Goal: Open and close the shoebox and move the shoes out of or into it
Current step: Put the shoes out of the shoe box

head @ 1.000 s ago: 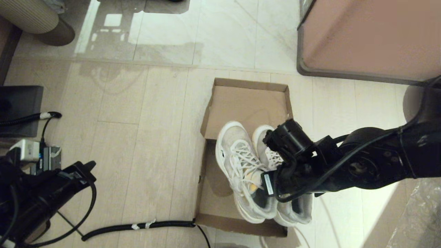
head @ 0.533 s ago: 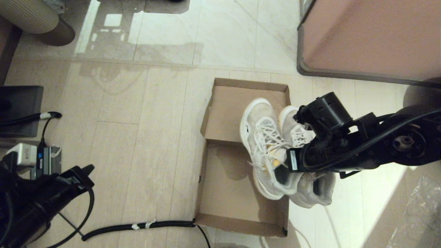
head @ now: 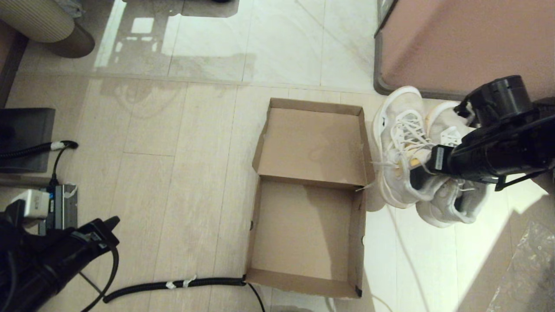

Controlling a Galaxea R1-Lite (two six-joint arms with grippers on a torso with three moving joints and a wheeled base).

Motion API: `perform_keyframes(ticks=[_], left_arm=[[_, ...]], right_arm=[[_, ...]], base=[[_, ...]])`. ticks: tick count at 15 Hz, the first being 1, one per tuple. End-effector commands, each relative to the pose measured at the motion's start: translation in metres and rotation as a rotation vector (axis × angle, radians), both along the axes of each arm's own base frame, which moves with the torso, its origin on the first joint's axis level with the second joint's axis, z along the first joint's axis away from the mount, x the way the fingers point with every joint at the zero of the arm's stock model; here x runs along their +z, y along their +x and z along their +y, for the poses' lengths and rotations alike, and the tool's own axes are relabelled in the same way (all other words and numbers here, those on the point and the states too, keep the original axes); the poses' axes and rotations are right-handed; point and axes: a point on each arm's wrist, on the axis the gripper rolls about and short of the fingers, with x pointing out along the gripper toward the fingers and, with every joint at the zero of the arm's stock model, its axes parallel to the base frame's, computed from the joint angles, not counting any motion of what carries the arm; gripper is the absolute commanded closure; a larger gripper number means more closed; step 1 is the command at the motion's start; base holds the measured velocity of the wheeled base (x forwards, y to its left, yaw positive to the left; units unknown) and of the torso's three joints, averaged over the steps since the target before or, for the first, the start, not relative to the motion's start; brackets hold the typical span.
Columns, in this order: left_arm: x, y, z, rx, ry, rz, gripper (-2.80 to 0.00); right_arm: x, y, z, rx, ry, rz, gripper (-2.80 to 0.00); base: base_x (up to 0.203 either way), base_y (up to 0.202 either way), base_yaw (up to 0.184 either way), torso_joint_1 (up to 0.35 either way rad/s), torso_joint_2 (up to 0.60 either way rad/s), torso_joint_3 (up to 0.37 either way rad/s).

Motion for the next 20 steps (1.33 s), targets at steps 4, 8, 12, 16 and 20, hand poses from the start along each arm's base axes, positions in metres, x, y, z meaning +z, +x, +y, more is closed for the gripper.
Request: perform_keyframes(ticks=[4, 8, 12, 16, 20], left_arm=[[-0.002, -0.006, 0.000, 0.003, -0.002, 0.002, 0.00], [-0.004, -0.008, -0.001, -0.012, 0.014, 0.014, 0.00], [-0.006, -0.010, -0.001, -0.023, 0.012, 0.024, 0.00], [-0.013, -0.023, -0.001, -0.021, 0.007, 0.053, 0.00], [-0.012, -0.026, -0.001, -0.019, 0.006, 0.044, 0.00]], right_arm=[[-0.013, 0.017, -0.068, -0.184, 0.042, 0.035, 0.00], [-0.065, 0.059, -0.081, -0.194, 0.063, 0.105, 0.00], [-0.119, 0.117, -0.092, -0.190, 0.060, 0.053, 0.00], [-0.120, 0.139, -0.122, -0.248, 0.055, 0.002, 0.00], [-0.131, 0.143, -0.128, -0.249, 0.045, 0.024, -2.80]], base=[[0.000, 0.000, 0.000, 0.000, 0.00, 0.000], [0.000, 0.000, 0.000, 0.000, 0.00, 0.000], [0.000, 0.000, 0.000, 0.000, 0.00, 0.000], [0.000, 0.000, 0.000, 0.000, 0.00, 0.000], [0.000, 0.000, 0.000, 0.000, 0.00, 0.000]])
